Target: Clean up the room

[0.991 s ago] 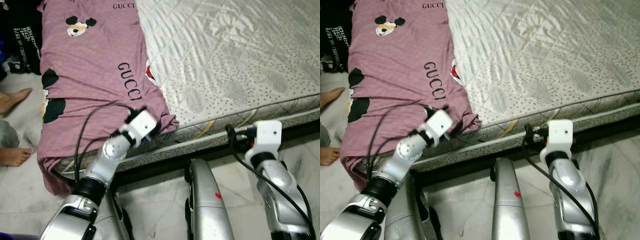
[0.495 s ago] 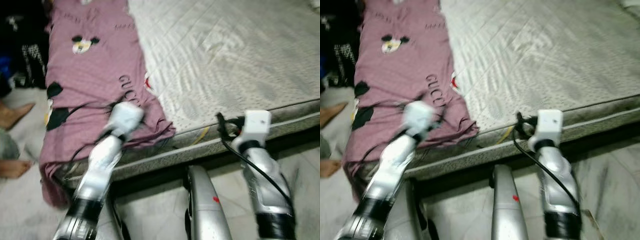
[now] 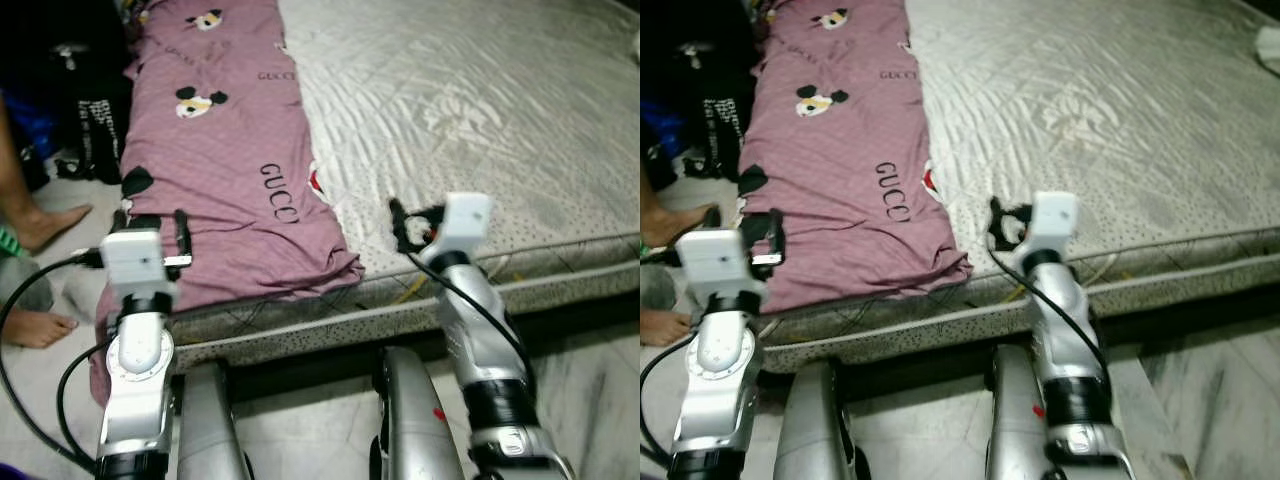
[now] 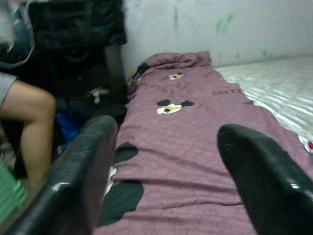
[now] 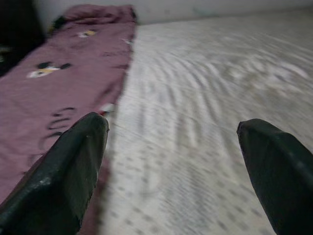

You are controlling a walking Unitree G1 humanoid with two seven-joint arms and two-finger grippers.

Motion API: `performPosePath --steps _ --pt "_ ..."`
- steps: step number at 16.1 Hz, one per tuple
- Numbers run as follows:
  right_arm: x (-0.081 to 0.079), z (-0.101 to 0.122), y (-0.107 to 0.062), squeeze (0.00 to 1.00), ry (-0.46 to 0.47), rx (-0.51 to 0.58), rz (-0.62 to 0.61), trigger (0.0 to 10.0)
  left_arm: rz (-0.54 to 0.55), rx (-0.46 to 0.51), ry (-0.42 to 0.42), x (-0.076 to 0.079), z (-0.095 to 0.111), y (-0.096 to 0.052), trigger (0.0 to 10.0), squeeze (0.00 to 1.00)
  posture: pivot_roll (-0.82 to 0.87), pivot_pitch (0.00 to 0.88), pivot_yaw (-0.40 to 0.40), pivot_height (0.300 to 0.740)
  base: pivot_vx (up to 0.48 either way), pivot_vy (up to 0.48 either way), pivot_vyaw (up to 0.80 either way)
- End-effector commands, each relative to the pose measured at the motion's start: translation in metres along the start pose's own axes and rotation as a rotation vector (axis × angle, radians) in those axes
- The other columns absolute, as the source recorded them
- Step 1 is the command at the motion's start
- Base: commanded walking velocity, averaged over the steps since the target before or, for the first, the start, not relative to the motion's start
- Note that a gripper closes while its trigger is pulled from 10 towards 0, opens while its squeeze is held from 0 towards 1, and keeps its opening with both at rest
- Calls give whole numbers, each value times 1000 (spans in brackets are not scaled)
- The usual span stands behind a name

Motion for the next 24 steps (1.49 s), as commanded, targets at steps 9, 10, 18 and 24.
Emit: performPosePath --steps 9,10,18,24 --pt "-13 8 8 0 75 52 25 10000 -19 -45 -56 8 -6 4 10000 0 -16 0 1 561 0 0 0" --pt "-10 2 7 0 73 39 14 10000 -12 -65 -58 8 -12 1 10000 0 -24 0 -6 576 0 0 0" --pt "-5 8 12 0 65 59 7 10000 -38 -82 -62 18 -20 9 10000 0 -56 0 7 659 0 0 0" --pt "4 2 11 0 24 45 3 10000 -32 -134 15 21 -33 7 10000 0 -49 0 -17 728 0 0 0"
Point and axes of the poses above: a point about 5 cm out from each wrist's last joint towards the gripper, its own y axis pointing out of the wrist towards the gripper, its own z axis along the axis of the wrist's last joint, x = y × z, the point moved 5 cm from there along y, pointing out of the wrist towards the gripper, and after that the axes turned 10 degrees about -y, right-handed, at the moved point
